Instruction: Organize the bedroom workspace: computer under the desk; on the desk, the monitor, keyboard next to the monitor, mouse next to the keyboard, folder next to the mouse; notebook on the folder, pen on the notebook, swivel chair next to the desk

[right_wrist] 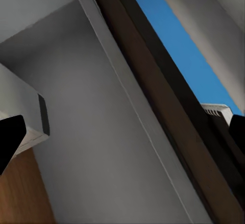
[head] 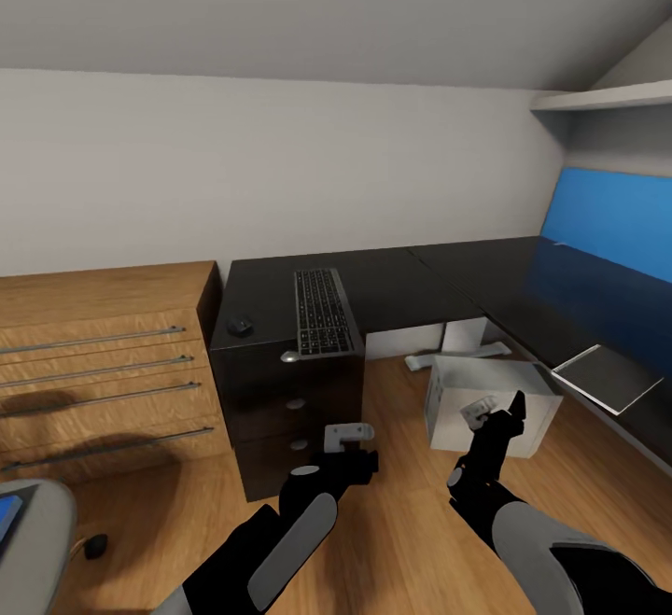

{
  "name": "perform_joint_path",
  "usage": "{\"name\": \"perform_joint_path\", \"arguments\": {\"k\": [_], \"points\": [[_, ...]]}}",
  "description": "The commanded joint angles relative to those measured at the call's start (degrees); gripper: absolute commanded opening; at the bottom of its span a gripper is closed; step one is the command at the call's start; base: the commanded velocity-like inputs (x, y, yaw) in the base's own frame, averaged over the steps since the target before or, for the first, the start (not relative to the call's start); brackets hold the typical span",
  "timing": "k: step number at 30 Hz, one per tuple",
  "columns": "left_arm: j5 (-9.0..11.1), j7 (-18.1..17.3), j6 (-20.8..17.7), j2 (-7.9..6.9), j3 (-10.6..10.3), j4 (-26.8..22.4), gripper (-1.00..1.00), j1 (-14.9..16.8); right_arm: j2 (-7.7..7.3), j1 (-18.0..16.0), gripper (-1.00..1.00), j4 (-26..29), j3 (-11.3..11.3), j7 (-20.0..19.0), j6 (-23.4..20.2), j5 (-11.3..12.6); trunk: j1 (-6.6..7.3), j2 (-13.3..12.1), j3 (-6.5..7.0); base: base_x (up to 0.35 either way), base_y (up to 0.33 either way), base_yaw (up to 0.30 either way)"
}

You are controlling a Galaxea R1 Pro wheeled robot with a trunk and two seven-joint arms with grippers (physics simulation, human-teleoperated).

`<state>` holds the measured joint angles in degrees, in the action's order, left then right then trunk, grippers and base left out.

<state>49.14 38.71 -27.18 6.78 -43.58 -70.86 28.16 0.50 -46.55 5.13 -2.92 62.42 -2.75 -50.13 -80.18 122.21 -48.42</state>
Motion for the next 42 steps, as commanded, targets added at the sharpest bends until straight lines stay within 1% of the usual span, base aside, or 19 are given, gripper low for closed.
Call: {"name": "perform_joint_path", "arguments": {"k": [1, 6, 12, 13, 17, 18, 27, 37, 42], "points": [[0.4, 0.5, -0.1, -0.01, -0.1, -0.1, 1.0, 0.1, 0.01, 0.0, 1.0, 0.0, -0.3, 0.2, -0.6, -0.4, 0.01, 0.0, -0.06, 0.002, -0.001, 0.0], [0.4, 0.5, -0.1, -0.01, -0.1, -0.1, 1.0, 0.1, 0.19, 0.0, 1.0, -0.1, -0.2, 0.7, -0.6, -0.3, 0.01, 0.0, -0.06, 0.001, 0.0, 0.0], [0.4, 0.5, -0.1, -0.01, -0.1, -0.1, 1.0, 0.1, 0.49, 0.0, 1.0, -0.4, -0.2, 3.2, -0.5, -0.2, 0.01, 0.0, -0.06, 0.0, 0.0, 0.0], [0.4, 0.5, -0.1, -0.01, -0.1, 0.0, 1.0, 0.1, 0.51, 0.0, 1.0, -0.4, -0.2, 4.6, -0.4, -0.2, 0.01, 0.0, -0.06, 0.0, 0.0, 0.0], [0.5, 0.5, -0.1, -0.01, -0.1, 0.1, 1.0, 0.1, 0.69, 0.8, 1.0, -0.5, -0.1, 7.5, -0.3, -0.3, 0.01, 0.0, -0.06, 0.0, 0.0, 0.0], [0.4, 0.5, -0.1, -0.01, -0.1, 0.2, 1.0, 0.1, 1.11, 1.9, 1.0, -0.5, -0.1, 8.9, -0.2, -0.4, 0.01, 0.0, -0.02, 0.0, 0.0, -0.091], [0.4, 0.5, -0.1, -0.01, 0.0, 0.2, 1.0, 0.1, 1.24, 2.1, 1.0, -0.5, 0.0, 9.1, -0.2, -0.6, 0.01, 0.0, 0.21, 0.0, 0.0, -0.077], [0.5, 0.5, -0.1, -0.01, 0.0, 0.2, 1.0, 0.1, 2.26, 2.1, 1.0, -0.5, 0.0, 9.1, -0.2, -0.5, 0.01, 0.0, 0.24, 0.0, 0.0, -0.008], [0.6, 0.5, -0.1, -0.01, 0.0, 0.2, 1.0, 0.1, 2.41, 2.1, 1.0, -0.5, 0.0, 9.1, -0.2, -0.5, 0.01, 0.0, 0.24, 0.0, 0.0, 0.0]]}}
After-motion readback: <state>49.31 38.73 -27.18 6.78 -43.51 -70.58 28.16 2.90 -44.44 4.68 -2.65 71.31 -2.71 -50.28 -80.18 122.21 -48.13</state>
